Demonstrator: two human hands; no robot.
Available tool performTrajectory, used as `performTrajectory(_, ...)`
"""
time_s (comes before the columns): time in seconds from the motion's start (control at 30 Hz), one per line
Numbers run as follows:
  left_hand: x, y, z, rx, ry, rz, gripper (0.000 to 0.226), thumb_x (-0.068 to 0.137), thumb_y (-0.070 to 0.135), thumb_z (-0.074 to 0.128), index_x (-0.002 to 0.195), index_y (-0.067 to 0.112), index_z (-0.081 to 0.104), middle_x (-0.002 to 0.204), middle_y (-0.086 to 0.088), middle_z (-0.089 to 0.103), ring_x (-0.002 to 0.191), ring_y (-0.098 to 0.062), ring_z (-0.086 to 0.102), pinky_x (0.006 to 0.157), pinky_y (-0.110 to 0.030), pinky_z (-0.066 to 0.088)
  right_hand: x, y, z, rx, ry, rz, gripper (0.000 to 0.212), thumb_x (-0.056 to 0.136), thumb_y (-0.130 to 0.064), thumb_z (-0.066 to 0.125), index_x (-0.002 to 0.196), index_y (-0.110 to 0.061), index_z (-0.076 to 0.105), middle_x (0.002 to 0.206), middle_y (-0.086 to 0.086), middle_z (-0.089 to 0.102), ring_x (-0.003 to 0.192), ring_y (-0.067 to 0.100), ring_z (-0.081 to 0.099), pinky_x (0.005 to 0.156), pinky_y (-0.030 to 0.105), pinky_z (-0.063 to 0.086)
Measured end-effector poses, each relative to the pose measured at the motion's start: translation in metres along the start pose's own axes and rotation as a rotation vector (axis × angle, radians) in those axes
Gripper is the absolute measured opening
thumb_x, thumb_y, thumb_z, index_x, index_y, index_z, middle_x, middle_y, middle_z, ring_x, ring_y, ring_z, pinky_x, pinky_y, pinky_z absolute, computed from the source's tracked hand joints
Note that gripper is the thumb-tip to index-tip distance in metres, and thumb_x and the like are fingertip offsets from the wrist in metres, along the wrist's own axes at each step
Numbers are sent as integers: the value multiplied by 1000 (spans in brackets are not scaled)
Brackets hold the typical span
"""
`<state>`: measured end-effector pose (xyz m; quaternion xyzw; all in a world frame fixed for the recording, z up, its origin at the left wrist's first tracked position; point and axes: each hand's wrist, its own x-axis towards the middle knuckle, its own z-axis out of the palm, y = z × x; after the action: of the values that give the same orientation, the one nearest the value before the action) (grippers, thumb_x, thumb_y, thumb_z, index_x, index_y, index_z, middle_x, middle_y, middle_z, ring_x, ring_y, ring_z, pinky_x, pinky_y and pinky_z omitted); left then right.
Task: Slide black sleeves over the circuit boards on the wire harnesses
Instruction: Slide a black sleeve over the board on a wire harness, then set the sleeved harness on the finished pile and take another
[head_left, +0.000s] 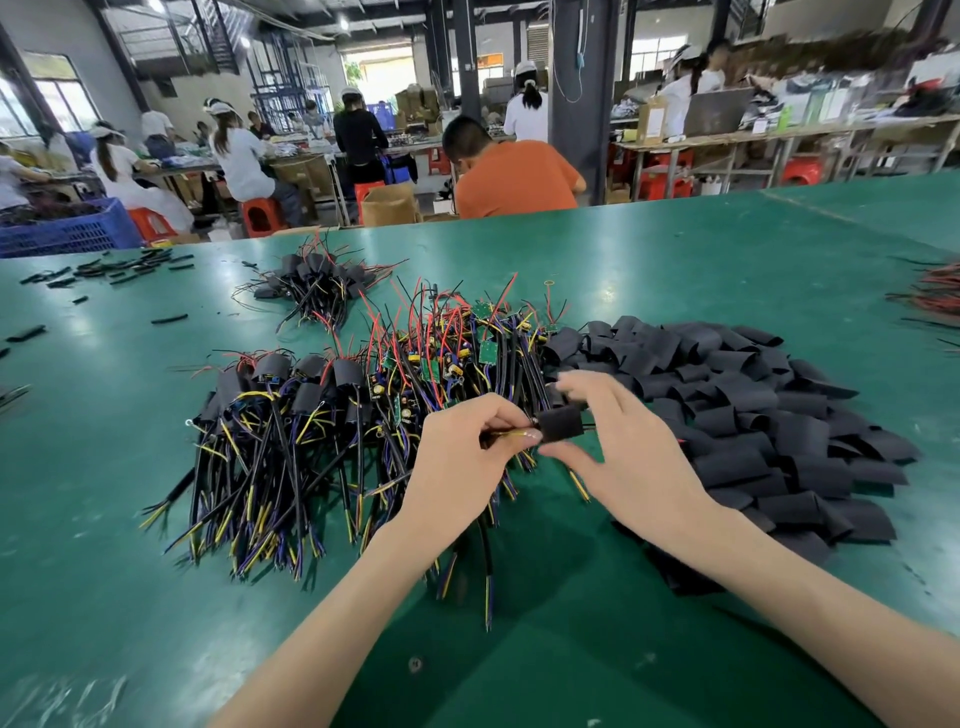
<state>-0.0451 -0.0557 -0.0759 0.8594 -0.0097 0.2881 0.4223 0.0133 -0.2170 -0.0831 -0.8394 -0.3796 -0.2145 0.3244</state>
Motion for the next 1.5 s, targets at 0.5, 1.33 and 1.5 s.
performTrajectory(0.5, -5, -4, 3, 57, -37, 63, 19, 73, 3, 76, 76, 19, 67, 69, 20, 60, 70, 7, 57, 67, -5, 41, -4, -7, 7, -361, -77, -18, 24, 66, -8, 82, 71, 0, 60, 64, 16, 60, 59, 36, 59, 58, 44, 48)
performTrajectory(1.33, 24, -50, -68, 938, 436, -293, 35, 74, 7, 59, 108, 0, 55, 115, -23, 48, 107, -39, 41, 83, -47, 31, 9, 57, -10, -452, -398, 519, 51, 96, -36, 43, 142, -20, 30, 141, 12, 37, 127, 34, 37, 108, 43, 25)
performTrajectory(1.5, 32, -33, -34, 715, 131, -230, 33, 88, 47, 54, 82, 15, 62, 78, 0, 65, 80, -22, 59, 79, -37, 48, 11, 57, -12, -360, -330, 461, 44, 83, -43, 63, 122, -27, 49, 125, 5, 38, 118, 28, 33, 100, 43, 31)
